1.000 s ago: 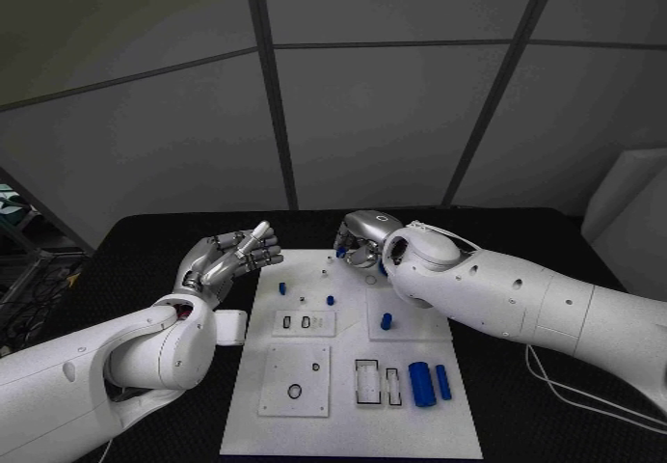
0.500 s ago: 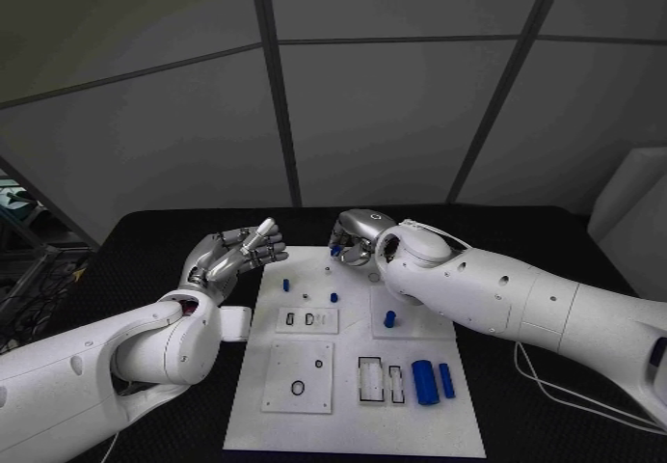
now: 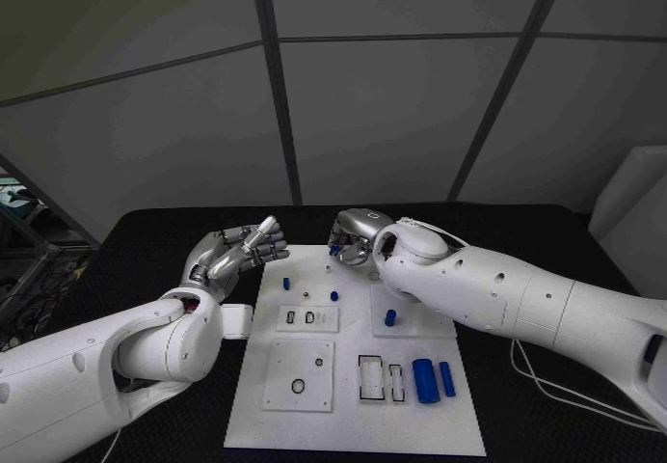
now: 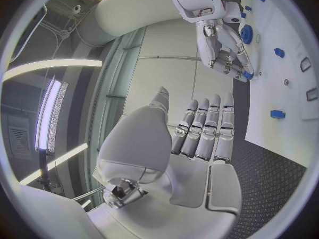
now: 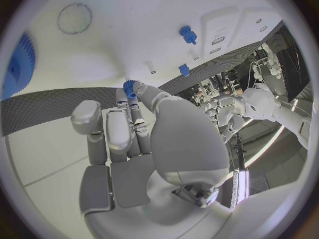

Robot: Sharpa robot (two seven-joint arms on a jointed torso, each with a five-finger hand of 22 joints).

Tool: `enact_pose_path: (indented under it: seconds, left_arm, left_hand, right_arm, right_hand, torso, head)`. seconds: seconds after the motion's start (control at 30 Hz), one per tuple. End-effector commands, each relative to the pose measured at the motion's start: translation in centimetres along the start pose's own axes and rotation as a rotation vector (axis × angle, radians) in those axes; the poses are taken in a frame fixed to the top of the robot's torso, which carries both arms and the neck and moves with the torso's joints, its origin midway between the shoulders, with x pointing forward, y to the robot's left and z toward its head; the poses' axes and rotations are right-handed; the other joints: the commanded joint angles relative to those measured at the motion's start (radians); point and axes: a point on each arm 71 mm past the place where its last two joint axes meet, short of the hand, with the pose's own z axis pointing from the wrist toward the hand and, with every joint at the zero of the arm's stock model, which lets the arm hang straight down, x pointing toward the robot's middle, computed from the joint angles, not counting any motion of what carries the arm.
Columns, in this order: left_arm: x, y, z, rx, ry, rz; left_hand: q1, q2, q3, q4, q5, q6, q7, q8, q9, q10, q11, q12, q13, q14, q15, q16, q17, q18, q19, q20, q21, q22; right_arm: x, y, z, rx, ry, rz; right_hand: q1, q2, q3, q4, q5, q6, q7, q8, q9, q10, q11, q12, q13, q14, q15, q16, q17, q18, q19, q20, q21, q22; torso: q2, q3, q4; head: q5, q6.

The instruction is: Assemble the parts on the task board

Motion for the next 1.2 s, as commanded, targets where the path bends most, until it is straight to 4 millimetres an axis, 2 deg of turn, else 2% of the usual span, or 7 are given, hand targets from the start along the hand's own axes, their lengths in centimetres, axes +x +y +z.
enact_pose_path:
  seconds: [0.03, 0.1, 0.23, 0.77, 0.93, 1.07, 1.2]
  left_arm:
    - [0.2, -0.2, 0.0, 0.010, 0.016, 0.000]
    - [0.2, -0.2, 0.0, 0.010, 0.016, 0.000]
    - [0.2, -0.2, 0.0, 0.009, 0.017, 0.000]
    - [0.0, -0.2, 0.0, 0.007, 0.014, 0.001]
    - [-0.2, -0.2, 0.0, 0.007, 0.012, 0.003]
    - [-0.3, -0.2, 0.0, 0.006, 0.010, 0.004]
    - [-0.4, -0.1, 0.1, 0.004, 0.009, 0.004]
  left_hand:
    - [0.002, 0.006, 0.000, -0.008, -0.003, -0.002, 0.018, -0.005, -0.001, -0.007, 0.002, -0.004, -0.001, -0.003, 0.005, -0.003, -0.001, -0.019, 0.005, 0.001, 0.003, -0.001]
    - [0.002, 0.006, 0.000, -0.008, -0.003, -0.003, 0.018, -0.005, -0.001, -0.008, 0.002, -0.005, -0.001, -0.003, 0.005, -0.003, -0.001, -0.019, 0.004, 0.001, 0.002, -0.001]
    - [0.001, 0.007, -0.001, -0.009, -0.003, -0.004, 0.019, -0.007, -0.001, -0.010, 0.003, -0.007, -0.001, -0.005, 0.006, -0.005, -0.002, -0.020, 0.003, 0.002, 0.002, -0.002]
    - [0.001, 0.007, -0.001, -0.011, -0.003, -0.005, 0.021, -0.009, -0.001, -0.012, 0.004, -0.009, -0.001, -0.008, 0.007, -0.009, -0.002, -0.020, 0.000, 0.002, 0.000, -0.003]
    - [0.001, 0.007, -0.001, -0.011, -0.003, -0.005, 0.021, -0.009, -0.001, -0.012, 0.004, -0.009, -0.001, -0.008, 0.007, -0.009, -0.002, -0.020, 0.000, 0.002, 0.000, -0.003]
    - [0.001, 0.008, -0.002, -0.011, -0.003, -0.005, 0.021, -0.010, -0.001, -0.012, 0.005, -0.009, -0.001, -0.008, 0.008, -0.010, -0.002, -0.020, -0.001, 0.003, 0.000, -0.003]
    - [0.001, 0.008, -0.002, -0.011, -0.003, -0.004, 0.020, -0.010, -0.001, -0.012, 0.005, -0.010, -0.001, -0.008, 0.008, -0.010, -0.002, -0.020, -0.001, 0.003, 0.000, -0.003]
  right_arm:
    - [0.6, 0.0, 0.0, 0.003, 0.036, -0.007]
    - [0.7, -0.1, 0.0, 0.005, 0.031, -0.009]
    - [0.8, -0.1, 0.1, 0.003, 0.023, -0.009]
    - [-0.8, -1.2, -1.9, -0.011, -0.084, 0.026]
    - [-2.0, -3.4, -4.3, 0.020, -0.100, 0.075]
    - [-2.9, -5.9, -6.5, 0.072, -0.081, 0.136]
    - [-3.6, -8.0, -8.1, 0.126, -0.042, 0.163]
  right_hand:
    - [-0.015, -0.017, 0.003, 0.007, -0.005, -0.036, 0.012, -0.009, -0.006, -0.063, 0.016, -0.004, -0.005, 0.013, 0.020, -0.009, -0.026, -0.006, -0.024, 0.006, -0.019, -0.031]
    - [-0.026, -0.038, 0.001, 0.011, -0.006, -0.099, 0.023, -0.009, -0.007, -0.131, 0.033, -0.003, -0.005, 0.005, 0.034, -0.022, -0.052, 0.000, -0.047, 0.016, -0.037, -0.061]
    - [-0.028, -0.051, -0.013, 0.013, -0.007, -0.139, 0.027, -0.007, -0.005, -0.192, 0.044, 0.002, -0.004, 0.000, 0.042, -0.031, -0.075, 0.007, -0.071, 0.027, -0.056, -0.094]
    - [-0.030, -0.057, -0.045, 0.020, -0.015, -0.135, 0.027, 0.000, -0.001, -0.210, 0.045, 0.021, -0.001, -0.007, 0.043, -0.044, -0.106, 0.011, -0.081, 0.032, -0.068, -0.111]
    - [-0.037, -0.063, -0.065, 0.033, -0.014, -0.120, 0.024, 0.002, 0.001, -0.181, 0.039, 0.048, 0.002, -0.008, 0.039, -0.045, -0.109, 0.009, -0.071, 0.030, -0.062, -0.101]
    - [-0.049, -0.080, -0.093, 0.051, 0.017, -0.109, 0.020, 0.002, 0.001, -0.125, 0.029, 0.084, 0.006, 0.002, 0.031, -0.024, -0.077, 0.003, -0.049, 0.024, -0.045, -0.070]
    - [-0.053, -0.101, -0.134, 0.064, 0.049, -0.132, 0.002, -0.007, -0.004, 0.022, -0.004, 0.162, 0.040, 0.015, 0.005, 0.010, -0.021, -0.006, -0.015, 0.012, -0.016, -0.023]
  torso:
    - [0.001, 0.0002, -0.0009]
    - [0.001, 0.0001, -0.0012]
    - [0.001, 0.0004, -0.0007]
    - [0.002, 0.0023, -0.0054]
    - [0.000, 0.0021, -0.0076]
    - [0.000, 0.0058, -0.0161]
    - [0.000, 0.0094, -0.0208]
  head:
    - [0.000, 0.000]
    - [0.001, 0.000]
    - [0.002, 0.000]
    - [0.003, 0.005]
    - [-0.003, 0.010]
    - [-0.001, 0.014]
    - [-0.004, 0.017]
